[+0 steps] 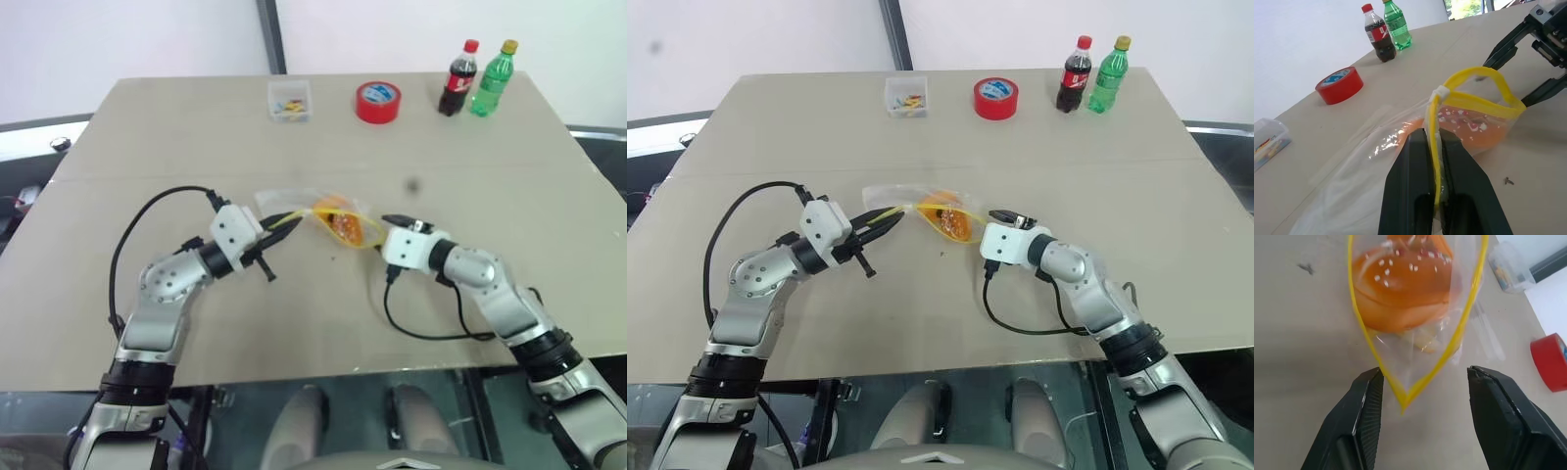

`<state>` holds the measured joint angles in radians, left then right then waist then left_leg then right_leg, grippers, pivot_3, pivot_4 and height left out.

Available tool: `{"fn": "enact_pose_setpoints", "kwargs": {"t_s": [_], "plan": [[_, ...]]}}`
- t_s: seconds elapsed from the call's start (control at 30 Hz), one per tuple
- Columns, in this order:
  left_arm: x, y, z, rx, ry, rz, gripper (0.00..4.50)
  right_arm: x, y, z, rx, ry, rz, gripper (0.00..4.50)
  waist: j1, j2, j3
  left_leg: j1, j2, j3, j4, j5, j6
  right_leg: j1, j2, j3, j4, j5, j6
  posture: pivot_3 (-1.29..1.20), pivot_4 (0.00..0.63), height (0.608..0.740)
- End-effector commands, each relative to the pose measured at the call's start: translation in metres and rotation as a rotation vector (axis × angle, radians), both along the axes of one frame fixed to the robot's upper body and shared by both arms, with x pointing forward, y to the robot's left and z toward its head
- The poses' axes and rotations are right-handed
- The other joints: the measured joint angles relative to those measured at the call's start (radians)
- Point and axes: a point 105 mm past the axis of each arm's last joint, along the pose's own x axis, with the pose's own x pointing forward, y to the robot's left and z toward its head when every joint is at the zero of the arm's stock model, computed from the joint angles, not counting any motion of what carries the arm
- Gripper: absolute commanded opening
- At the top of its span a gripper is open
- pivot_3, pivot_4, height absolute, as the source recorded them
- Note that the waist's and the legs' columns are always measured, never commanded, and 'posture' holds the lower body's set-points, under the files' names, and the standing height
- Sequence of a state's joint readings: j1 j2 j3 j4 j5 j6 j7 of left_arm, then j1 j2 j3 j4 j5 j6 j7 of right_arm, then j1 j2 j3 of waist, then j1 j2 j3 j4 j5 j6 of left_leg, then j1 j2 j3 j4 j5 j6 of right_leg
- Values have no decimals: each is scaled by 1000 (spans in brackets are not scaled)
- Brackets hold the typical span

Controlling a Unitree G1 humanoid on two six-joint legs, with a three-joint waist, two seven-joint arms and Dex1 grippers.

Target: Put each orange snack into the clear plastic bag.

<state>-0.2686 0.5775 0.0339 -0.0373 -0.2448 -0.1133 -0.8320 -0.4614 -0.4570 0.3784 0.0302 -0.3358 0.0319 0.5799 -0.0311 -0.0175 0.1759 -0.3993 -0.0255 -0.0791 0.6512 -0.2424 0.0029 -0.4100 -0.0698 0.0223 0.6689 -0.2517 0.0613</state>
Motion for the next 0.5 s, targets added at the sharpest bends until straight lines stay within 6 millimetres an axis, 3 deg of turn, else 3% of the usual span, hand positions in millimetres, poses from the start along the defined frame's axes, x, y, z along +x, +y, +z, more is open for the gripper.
{"fn": "enact_pose_setpoints", "kwargs": {"t_s": [0.03, 0.1, 0.13, 0.3, 0.5], "plan": [[-5, -2, 18, -28, -61, -12, 0, 5, 3, 16, 22, -68, 20, 1426, -2, 0, 0, 0, 0, 0, 0, 0, 0, 0, 0, 0, 0, 0, 0, 0, 150, 736], [-5, -2, 18, -31, -60, -12, 0, 7, 3, 23, 58, -80, 11, 370, -3, 0, 0, 0, 0, 0, 0, 0, 0, 0, 0, 0, 0, 0, 0, 0, 150, 736], [-4, -3, 19, -36, -60, -13, 0, 9, 1, 30, 69, -101, 2, 52, -4, 0, 0, 0, 0, 0, 0, 0, 0, 0, 0, 0, 0, 0, 0, 0, 150, 736], [5, -7, 34, -89, -78, -9, 0, 23, -22, 68, 69, -226, -64, 52, -3, 0, 0, 0, 0, 0, 0, 0, 0, 0, 0, 0, 0, 0, 0, 0, 150, 736], [39, -12, 65, -106, -154, -18, 0, 50, -64, 128, 19, -404, -201, 52, 5, 0, 0, 0, -2, 1, 1, 0, 0, 0, 0, -1, 2, 0, 0, 0, 150, 736]]}}
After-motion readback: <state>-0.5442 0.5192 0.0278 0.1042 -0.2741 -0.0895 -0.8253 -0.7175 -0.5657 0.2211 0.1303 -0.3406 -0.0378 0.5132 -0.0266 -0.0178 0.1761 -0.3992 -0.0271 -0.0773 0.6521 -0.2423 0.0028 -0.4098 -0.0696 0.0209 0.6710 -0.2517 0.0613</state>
